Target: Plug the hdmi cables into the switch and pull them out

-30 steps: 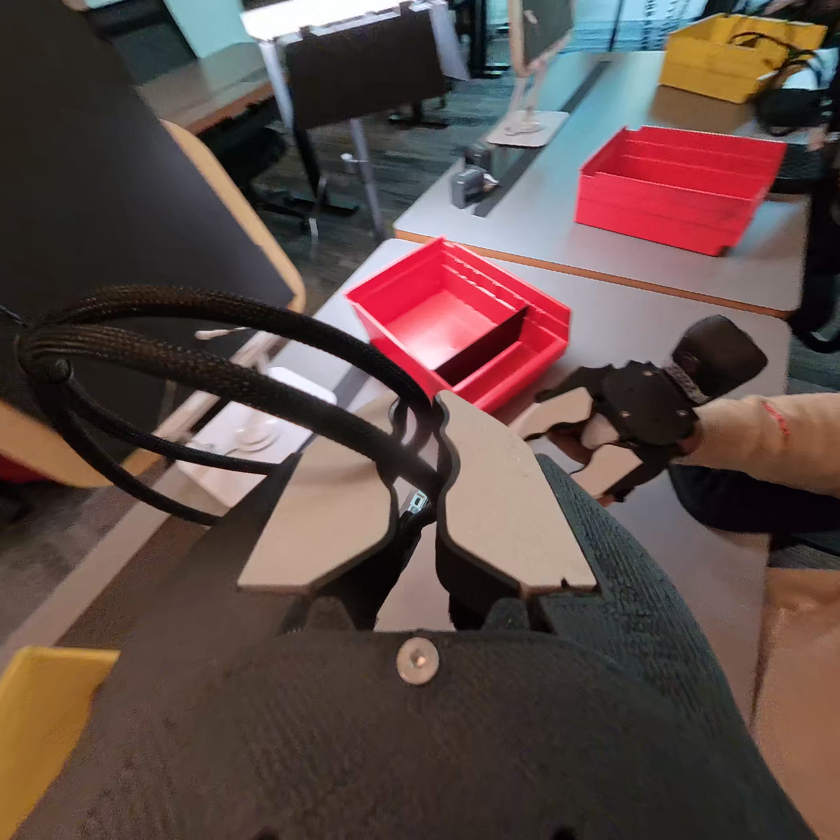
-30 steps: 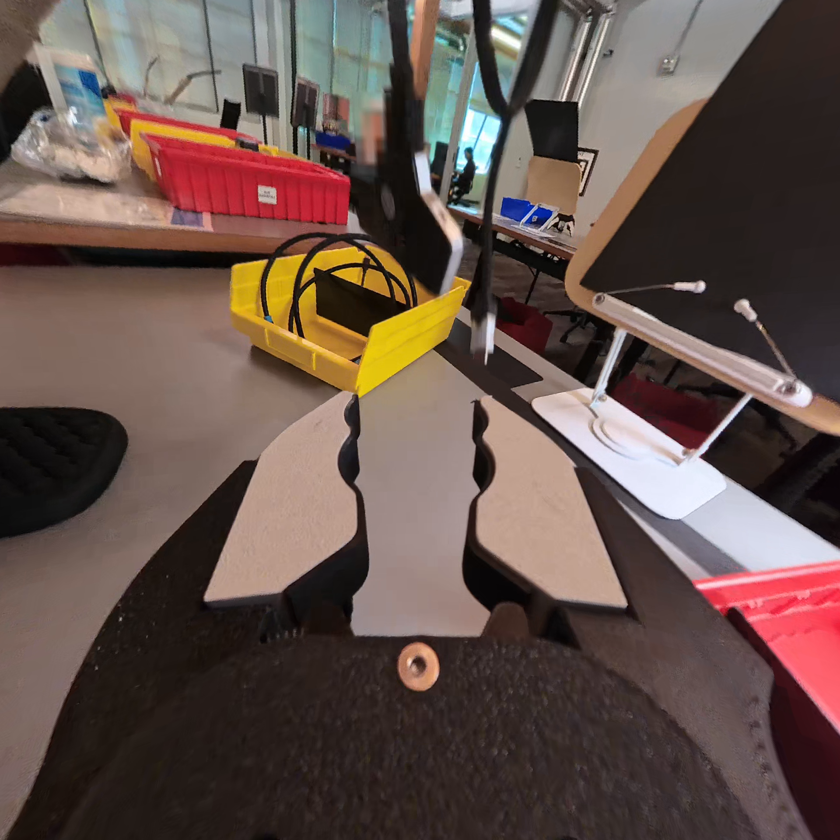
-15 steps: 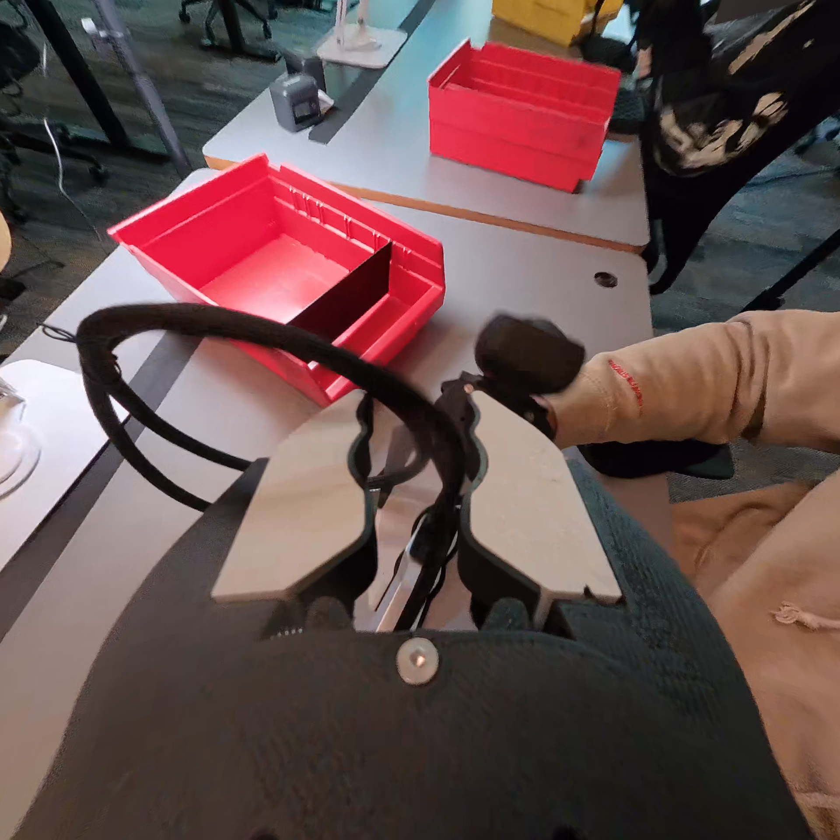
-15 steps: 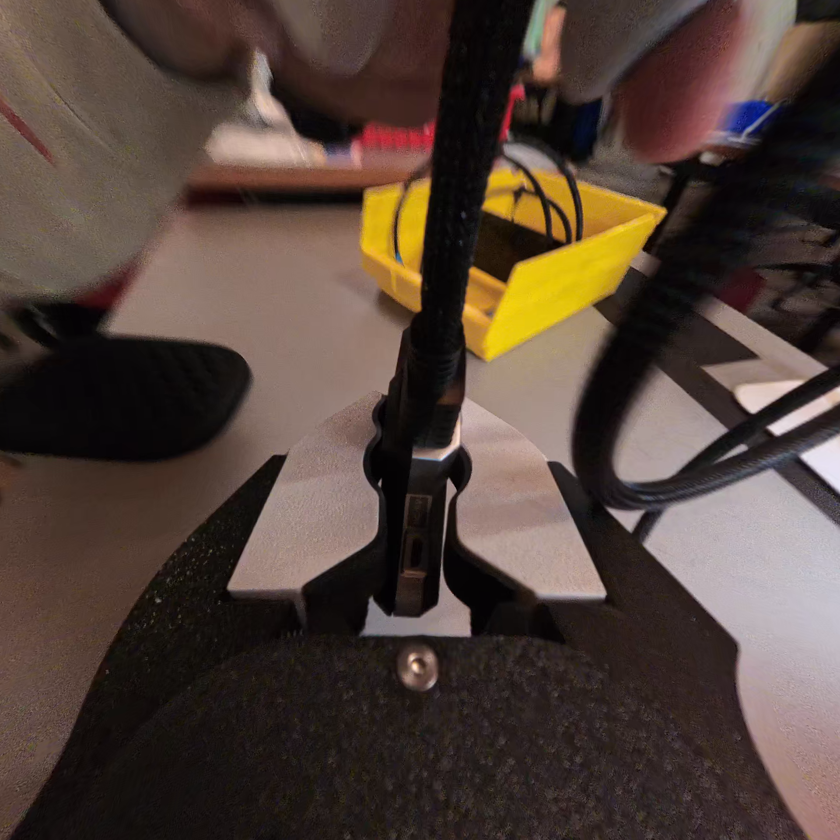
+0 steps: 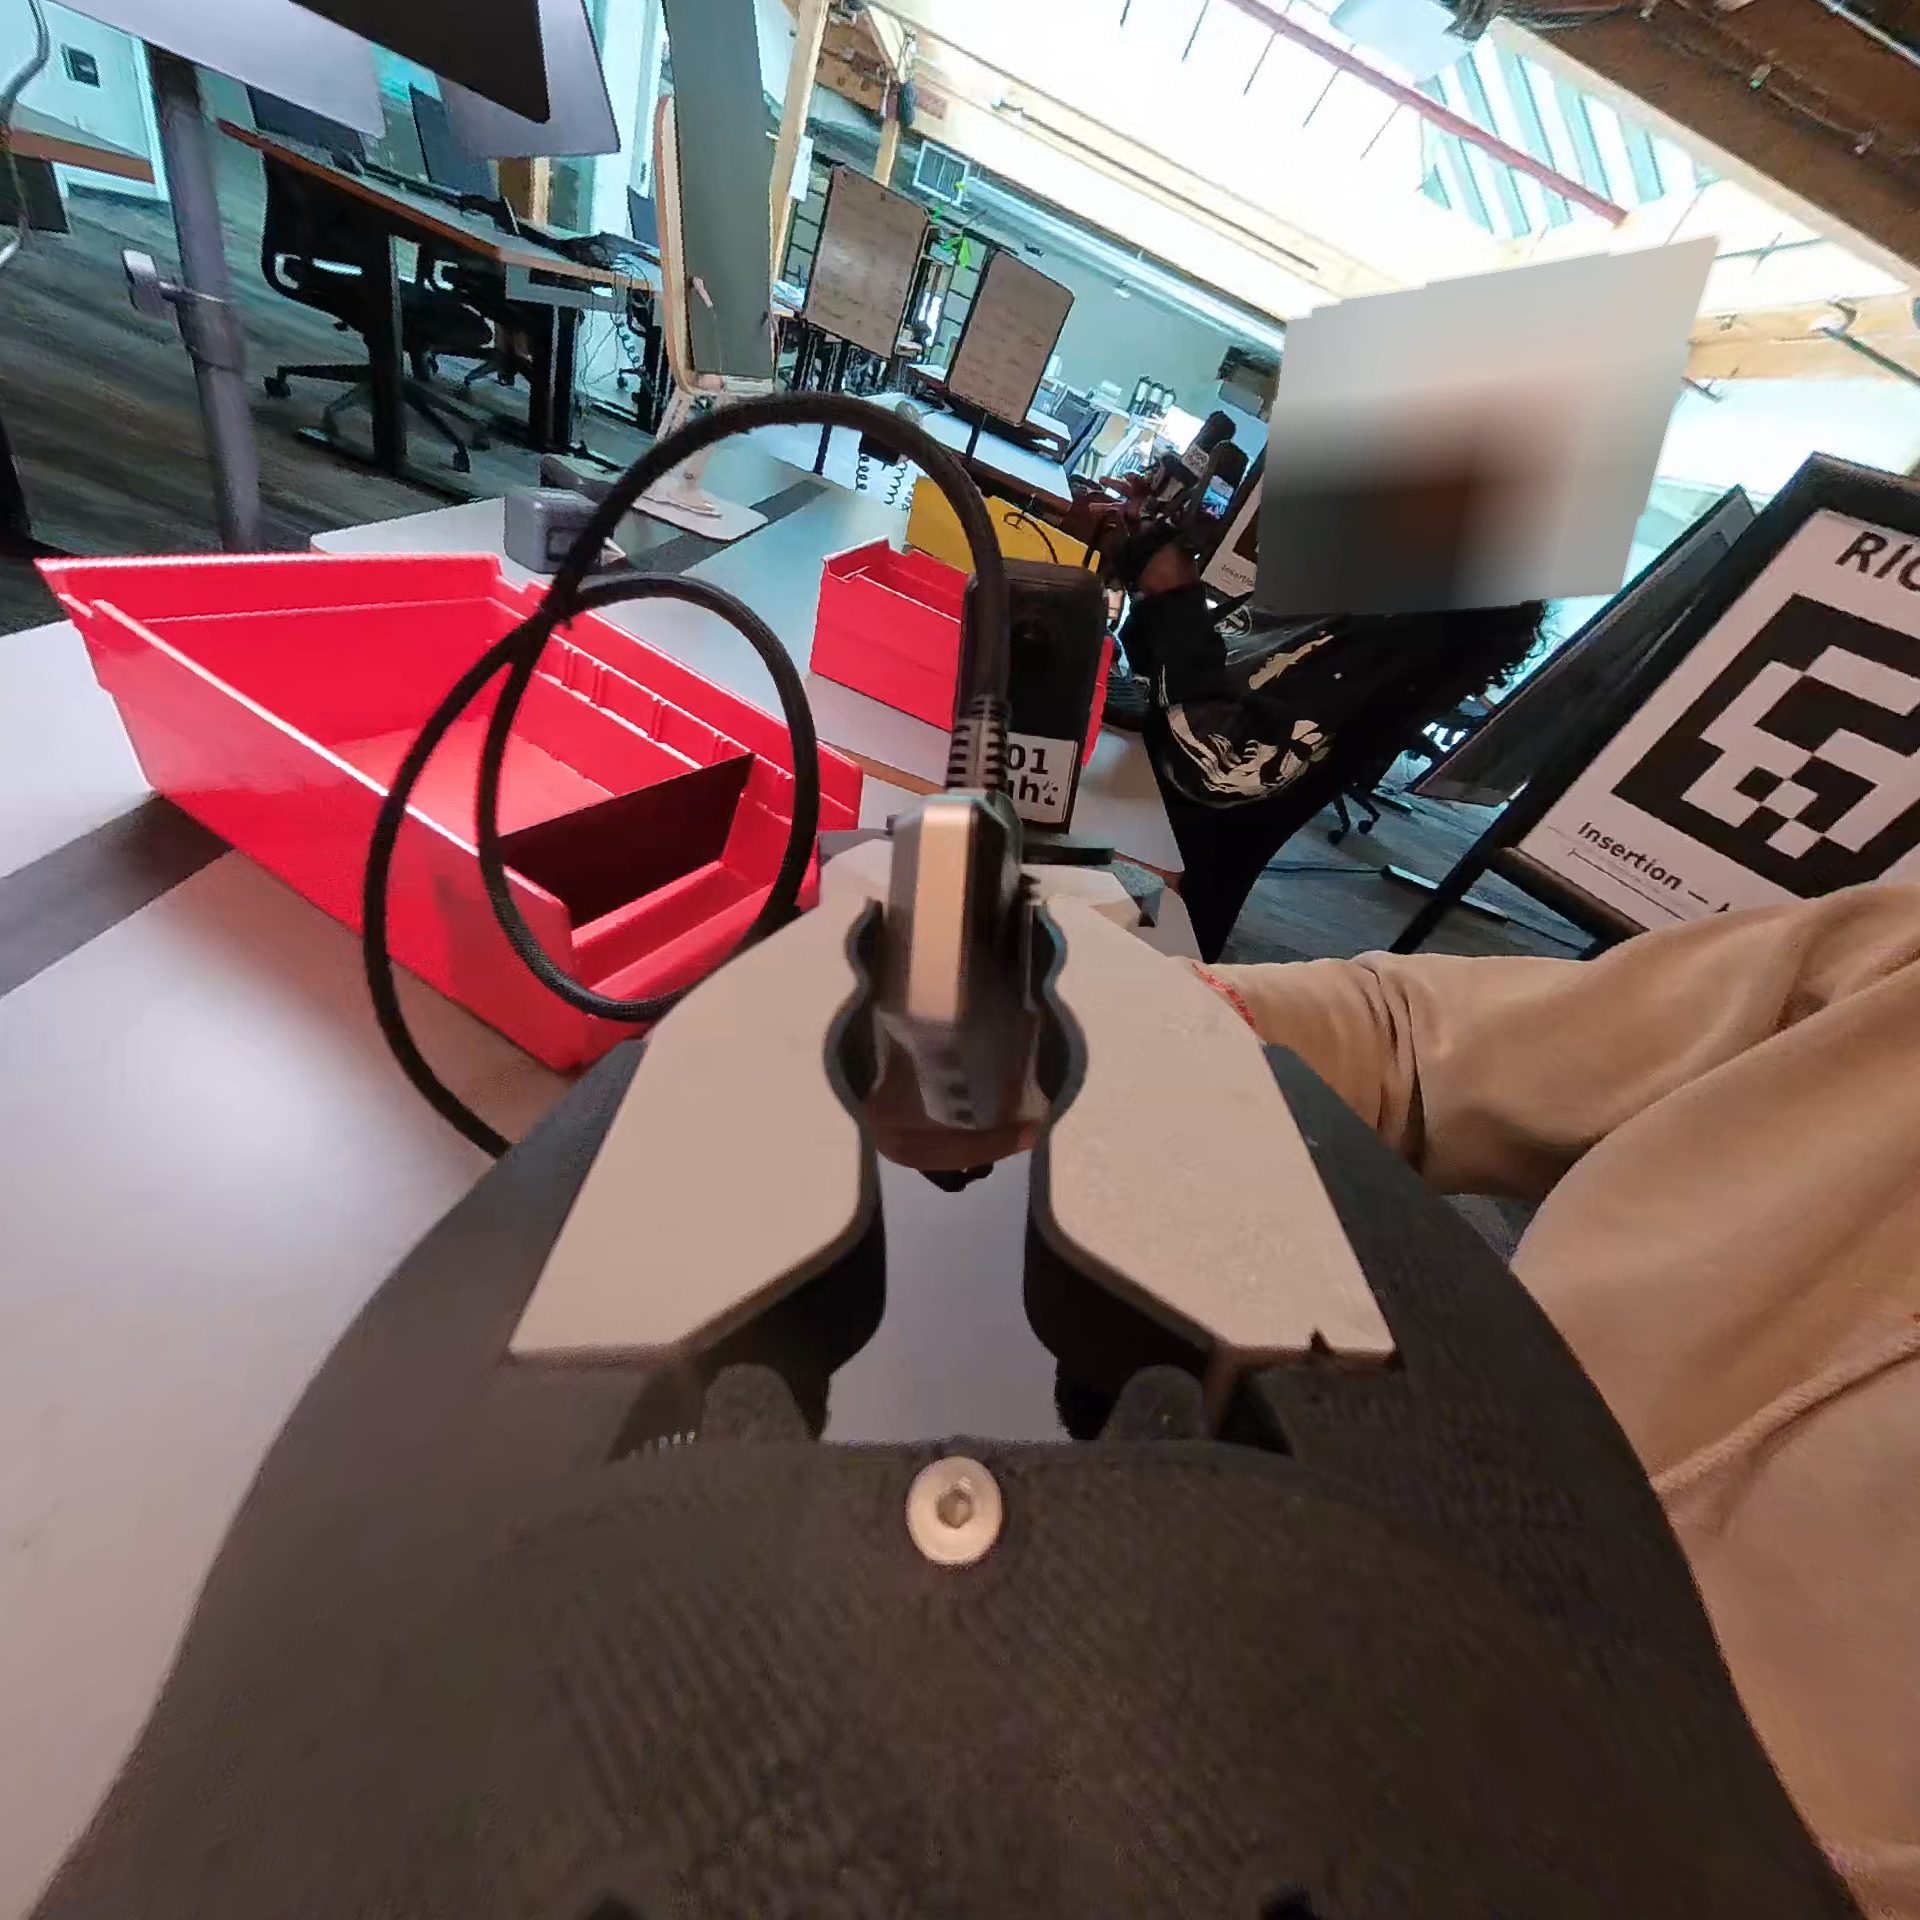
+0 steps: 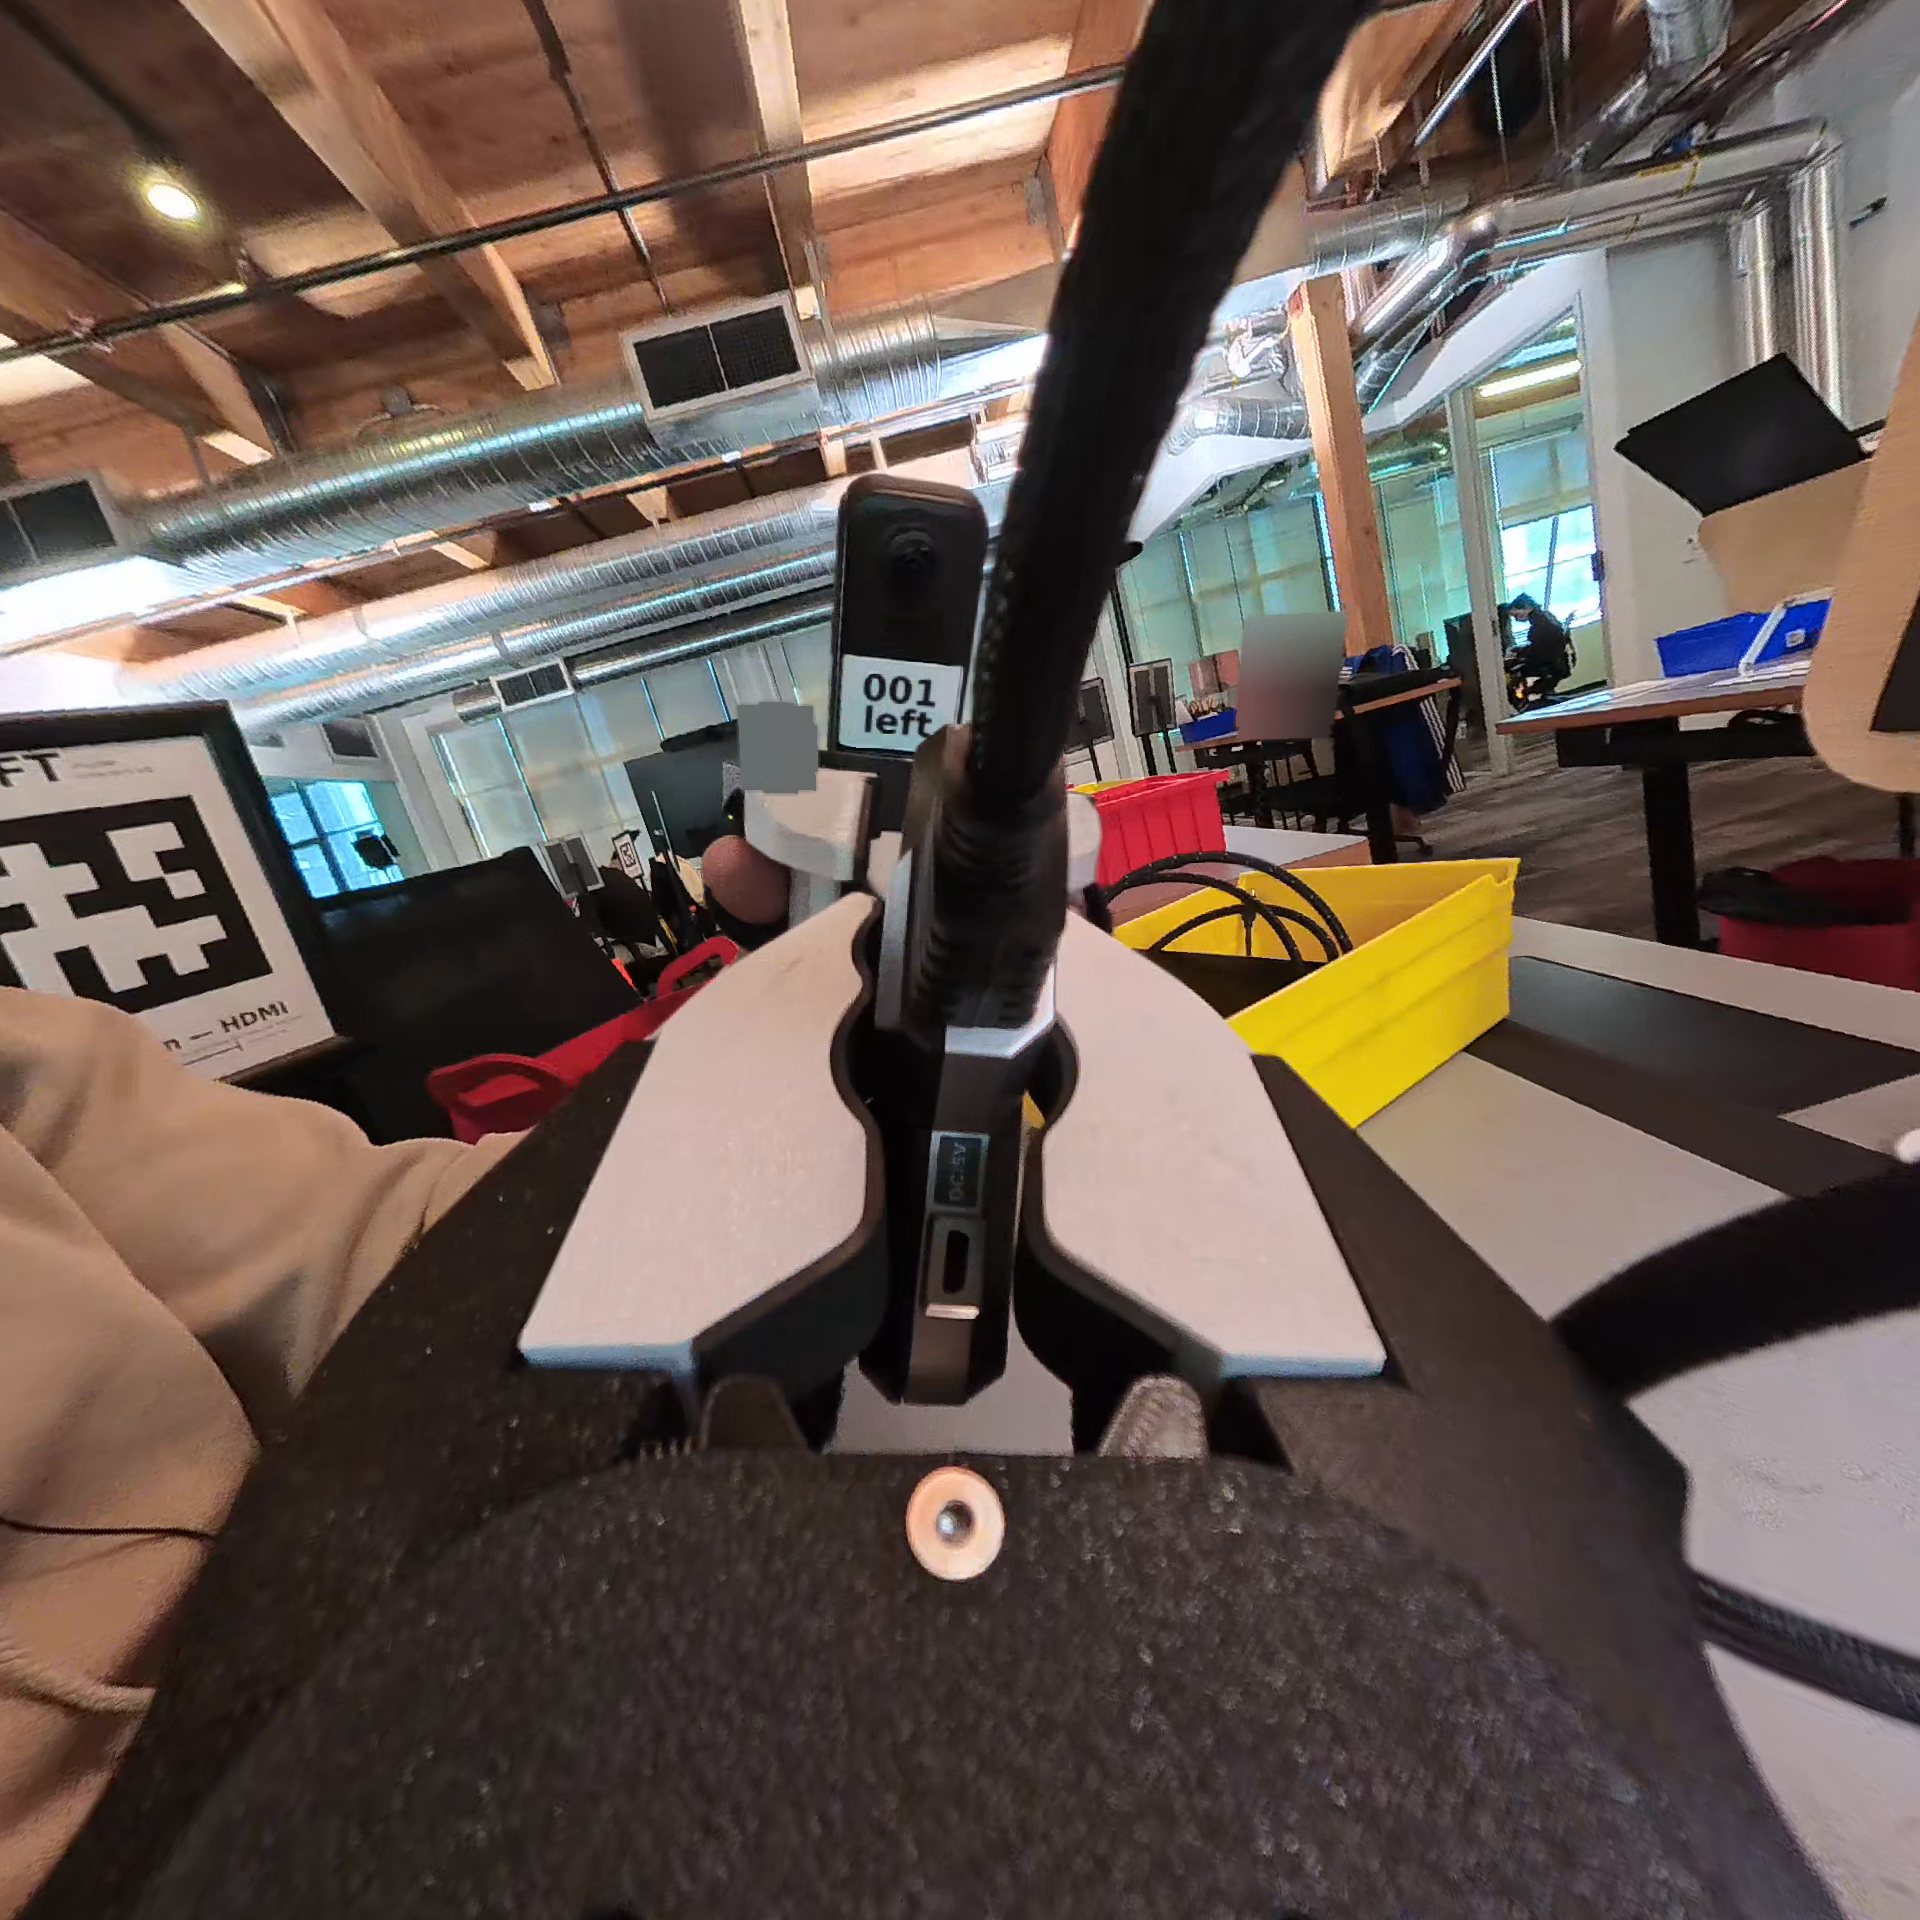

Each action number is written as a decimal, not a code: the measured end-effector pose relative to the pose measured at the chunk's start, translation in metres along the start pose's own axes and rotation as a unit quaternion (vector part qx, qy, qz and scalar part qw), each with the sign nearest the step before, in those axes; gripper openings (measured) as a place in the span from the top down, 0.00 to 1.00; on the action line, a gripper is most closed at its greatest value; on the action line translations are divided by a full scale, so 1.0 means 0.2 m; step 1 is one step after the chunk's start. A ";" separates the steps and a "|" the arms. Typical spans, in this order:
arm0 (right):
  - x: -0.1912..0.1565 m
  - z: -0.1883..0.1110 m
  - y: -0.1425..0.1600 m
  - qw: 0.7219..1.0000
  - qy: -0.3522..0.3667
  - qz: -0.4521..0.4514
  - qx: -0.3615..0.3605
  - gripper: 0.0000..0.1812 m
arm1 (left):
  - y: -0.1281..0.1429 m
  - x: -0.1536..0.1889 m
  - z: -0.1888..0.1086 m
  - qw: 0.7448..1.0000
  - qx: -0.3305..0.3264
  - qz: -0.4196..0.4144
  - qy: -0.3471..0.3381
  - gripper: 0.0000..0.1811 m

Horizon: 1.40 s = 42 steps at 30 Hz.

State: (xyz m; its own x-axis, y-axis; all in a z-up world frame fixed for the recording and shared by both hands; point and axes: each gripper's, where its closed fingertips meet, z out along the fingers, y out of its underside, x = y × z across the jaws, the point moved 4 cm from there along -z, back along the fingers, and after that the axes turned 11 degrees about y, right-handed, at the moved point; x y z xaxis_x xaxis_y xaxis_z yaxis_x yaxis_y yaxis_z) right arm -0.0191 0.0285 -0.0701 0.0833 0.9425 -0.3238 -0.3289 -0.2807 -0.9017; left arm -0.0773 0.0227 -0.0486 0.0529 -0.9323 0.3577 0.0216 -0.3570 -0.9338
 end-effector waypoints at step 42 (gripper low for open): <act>0.05 0.02 0.19 0.995 0.014 -0.010 -0.096 0.77 | -0.01 -0.03 -0.05 0.998 0.007 0.002 -0.065 0.89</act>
State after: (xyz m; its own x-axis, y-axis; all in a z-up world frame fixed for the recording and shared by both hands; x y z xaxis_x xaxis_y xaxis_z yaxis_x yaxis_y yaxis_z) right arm -0.0343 0.0275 -0.1065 0.1155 0.9433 -0.3113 -0.1407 -0.2947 -0.9452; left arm -0.0869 0.0288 -0.0501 0.1814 -0.9180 0.3528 0.0342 -0.3526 -0.9351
